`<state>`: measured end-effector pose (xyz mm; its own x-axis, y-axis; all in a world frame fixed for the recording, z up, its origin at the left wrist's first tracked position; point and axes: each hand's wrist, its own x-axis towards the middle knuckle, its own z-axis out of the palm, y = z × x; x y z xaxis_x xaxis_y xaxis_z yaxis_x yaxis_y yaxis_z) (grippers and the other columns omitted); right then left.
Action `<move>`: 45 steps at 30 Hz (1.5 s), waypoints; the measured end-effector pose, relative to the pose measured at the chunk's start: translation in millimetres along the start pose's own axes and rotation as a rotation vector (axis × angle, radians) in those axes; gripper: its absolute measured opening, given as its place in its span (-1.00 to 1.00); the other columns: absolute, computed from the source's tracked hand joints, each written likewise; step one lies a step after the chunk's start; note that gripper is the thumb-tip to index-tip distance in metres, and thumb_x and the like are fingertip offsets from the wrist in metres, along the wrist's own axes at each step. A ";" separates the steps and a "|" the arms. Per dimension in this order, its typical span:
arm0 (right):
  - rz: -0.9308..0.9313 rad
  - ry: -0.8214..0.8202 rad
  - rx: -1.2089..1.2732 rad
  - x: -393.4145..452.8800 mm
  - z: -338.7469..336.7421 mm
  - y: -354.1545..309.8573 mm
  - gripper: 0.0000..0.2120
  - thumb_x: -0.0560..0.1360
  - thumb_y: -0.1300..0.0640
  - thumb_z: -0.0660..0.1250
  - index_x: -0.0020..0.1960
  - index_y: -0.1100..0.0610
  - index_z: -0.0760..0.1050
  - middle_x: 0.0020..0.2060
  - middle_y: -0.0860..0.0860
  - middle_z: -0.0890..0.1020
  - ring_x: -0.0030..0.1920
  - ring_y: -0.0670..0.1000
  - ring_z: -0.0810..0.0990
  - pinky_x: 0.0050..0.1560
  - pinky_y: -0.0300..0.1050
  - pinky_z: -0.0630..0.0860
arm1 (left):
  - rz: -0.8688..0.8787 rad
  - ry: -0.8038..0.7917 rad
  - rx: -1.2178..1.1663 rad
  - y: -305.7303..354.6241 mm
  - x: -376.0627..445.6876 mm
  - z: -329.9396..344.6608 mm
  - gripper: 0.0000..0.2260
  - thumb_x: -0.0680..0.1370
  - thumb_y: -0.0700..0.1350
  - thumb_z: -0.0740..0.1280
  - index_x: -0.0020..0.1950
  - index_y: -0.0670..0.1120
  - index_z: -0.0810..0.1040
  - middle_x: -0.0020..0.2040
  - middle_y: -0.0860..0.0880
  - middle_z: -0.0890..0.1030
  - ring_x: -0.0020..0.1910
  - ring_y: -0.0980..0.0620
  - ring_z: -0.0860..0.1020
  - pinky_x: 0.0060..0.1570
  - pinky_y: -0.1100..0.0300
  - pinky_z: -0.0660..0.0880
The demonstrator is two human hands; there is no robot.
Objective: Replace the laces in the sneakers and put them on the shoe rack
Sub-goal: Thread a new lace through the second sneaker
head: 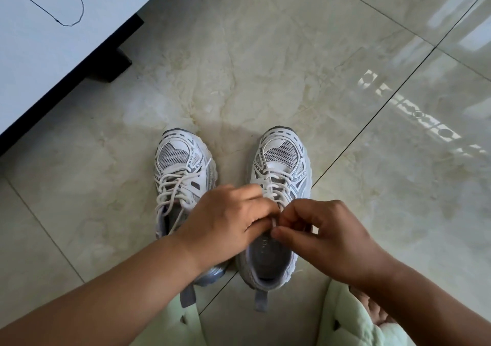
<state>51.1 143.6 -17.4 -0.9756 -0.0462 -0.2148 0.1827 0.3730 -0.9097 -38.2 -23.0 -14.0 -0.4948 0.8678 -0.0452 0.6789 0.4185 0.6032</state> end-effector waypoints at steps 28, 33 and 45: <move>0.190 -0.058 0.234 10.9 0.0 11.6 -0.95 0.41 0.20 0.45 -0.20 0.12 0.58 -0.47 0.16 0.38 -0.42 -0.03 0.32 -0.35 -0.14 0.29 | -0.140 0.029 -0.280 0.4 2.5 -2.1 -0.87 0.40 -0.06 0.44 -0.08 -0.03 0.61 -0.20 0.13 0.61 -0.26 0.22 0.57 -0.25 0.32 0.51; 0.224 -0.037 0.278 7.7 -0.7 9.1 -0.91 0.38 0.27 0.45 -0.23 0.15 0.55 -0.49 0.04 0.32 -0.42 -0.04 0.28 -0.36 -0.17 0.26 | -0.005 0.062 0.019 2.1 2.8 -2.4 -0.86 0.42 -0.03 0.32 -0.14 -0.05 0.62 -0.28 0.11 0.53 -0.44 0.13 0.49 -0.50 0.26 0.45; 0.160 -0.050 0.327 10.4 -4.6 12.4 -0.85 0.43 0.10 0.31 -0.04 -0.06 0.60 -0.44 0.13 0.48 -0.40 0.07 0.39 -0.33 -0.15 0.38 | 0.116 0.241 0.202 0.3 2.2 15.1 -0.91 0.50 -0.06 0.26 -0.12 -0.05 0.39 -0.33 0.00 0.53 -0.45 0.01 0.50 -0.54 0.19 0.38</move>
<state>42.7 152.0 -29.2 -0.9259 -0.0599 -0.3730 0.3694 0.0637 -0.9271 -30.9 -16.9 -26.0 -0.5056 0.8346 0.2186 0.8201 0.3862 0.4222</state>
